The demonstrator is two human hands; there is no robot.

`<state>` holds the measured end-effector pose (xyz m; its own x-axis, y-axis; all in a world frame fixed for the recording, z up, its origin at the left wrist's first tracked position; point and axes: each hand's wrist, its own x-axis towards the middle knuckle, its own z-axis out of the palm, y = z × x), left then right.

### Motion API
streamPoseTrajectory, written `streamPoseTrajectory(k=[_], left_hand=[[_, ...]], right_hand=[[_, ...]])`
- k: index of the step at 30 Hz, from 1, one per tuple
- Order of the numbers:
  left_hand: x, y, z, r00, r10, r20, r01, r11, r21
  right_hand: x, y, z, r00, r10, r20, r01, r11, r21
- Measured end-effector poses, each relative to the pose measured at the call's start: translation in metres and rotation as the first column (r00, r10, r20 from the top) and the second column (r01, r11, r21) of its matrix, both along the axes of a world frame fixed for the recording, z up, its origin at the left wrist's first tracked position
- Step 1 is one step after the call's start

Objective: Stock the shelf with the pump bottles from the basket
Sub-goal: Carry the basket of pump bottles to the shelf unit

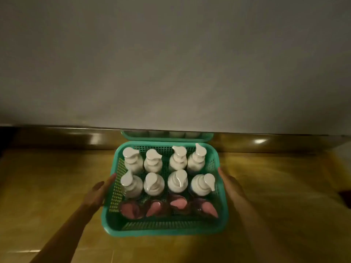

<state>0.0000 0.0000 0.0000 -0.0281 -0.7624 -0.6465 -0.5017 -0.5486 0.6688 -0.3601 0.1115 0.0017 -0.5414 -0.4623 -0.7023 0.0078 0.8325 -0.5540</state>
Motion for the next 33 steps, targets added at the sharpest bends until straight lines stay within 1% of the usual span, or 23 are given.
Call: streamPoseTrajectory(k=[2, 4, 5, 6, 8, 10, 12, 15, 21, 25, 28, 31, 33], left_hand=[[-0.002, -0.002, -0.021, 0.998, 0.046, -0.032, -0.047, 0.998, -0.032], [0.001, -0.005, -0.040, 0.997, 0.071, -0.042, -0.074, 0.994, -0.081], [0.001, -0.006, -0.049, 0.995, 0.082, -0.053, -0.088, 0.989, -0.115], [0.002, -0.009, -0.058, 0.995, 0.093, -0.044, -0.099, 0.983, -0.153], [0.002, -0.014, -0.067, 0.994, 0.106, -0.033, -0.110, 0.968, -0.227], [0.003, -0.019, -0.074, 0.995, 0.101, -0.023, -0.103, 0.952, -0.287], [0.002, -0.021, -0.078, 0.995, 0.097, -0.014, -0.097, 0.949, -0.301], [0.000, -0.020, -0.081, 0.994, 0.101, -0.049, -0.111, 0.942, -0.317], [-0.003, -0.017, -0.081, 0.987, 0.151, -0.049, -0.159, 0.930, -0.332], [-0.008, -0.017, -0.069, 0.988, 0.150, -0.022, -0.148, 0.921, -0.361], [-0.006, -0.015, -0.046, 0.990, 0.138, 0.004, -0.126, 0.915, -0.383], [0.001, -0.010, -0.003, 0.990, 0.138, 0.000, -0.126, 0.906, -0.405], [0.007, -0.003, 0.039, 0.989, 0.144, -0.019, -0.140, 0.906, -0.399]], right_hand=[[-0.007, 0.000, -0.027, 0.996, -0.083, 0.029, 0.084, 0.996, -0.026], [-0.010, 0.000, -0.043, 0.996, -0.076, 0.039, 0.078, 0.996, -0.051], [-0.011, 0.000, -0.050, 0.996, -0.082, 0.038, 0.085, 0.993, -0.087], [-0.011, -0.001, -0.055, 0.993, -0.117, 0.034, 0.120, 0.985, -0.122], [-0.010, -0.002, -0.060, 0.989, -0.150, -0.009, 0.145, 0.967, -0.210], [-0.011, -0.002, -0.065, 0.988, -0.151, -0.026, 0.140, 0.958, -0.250], [-0.010, 0.000, -0.069, 0.990, -0.136, -0.034, 0.121, 0.952, -0.280], [-0.010, 0.001, -0.073, 0.993, -0.109, -0.048, 0.089, 0.945, -0.315], [-0.006, 0.002, -0.075, 0.988, -0.119, -0.099, 0.077, 0.932, -0.353], [-0.003, 0.005, -0.066, 0.986, -0.141, -0.088, 0.103, 0.933, -0.344], [0.000, 0.012, -0.047, 0.983, -0.155, -0.101, 0.116, 0.941, -0.319], [0.009, 0.023, -0.004, 0.980, -0.166, -0.110, 0.125, 0.943, -0.309], [0.016, 0.030, 0.037, 0.979, -0.172, -0.109, 0.130, 0.941, -0.312]])
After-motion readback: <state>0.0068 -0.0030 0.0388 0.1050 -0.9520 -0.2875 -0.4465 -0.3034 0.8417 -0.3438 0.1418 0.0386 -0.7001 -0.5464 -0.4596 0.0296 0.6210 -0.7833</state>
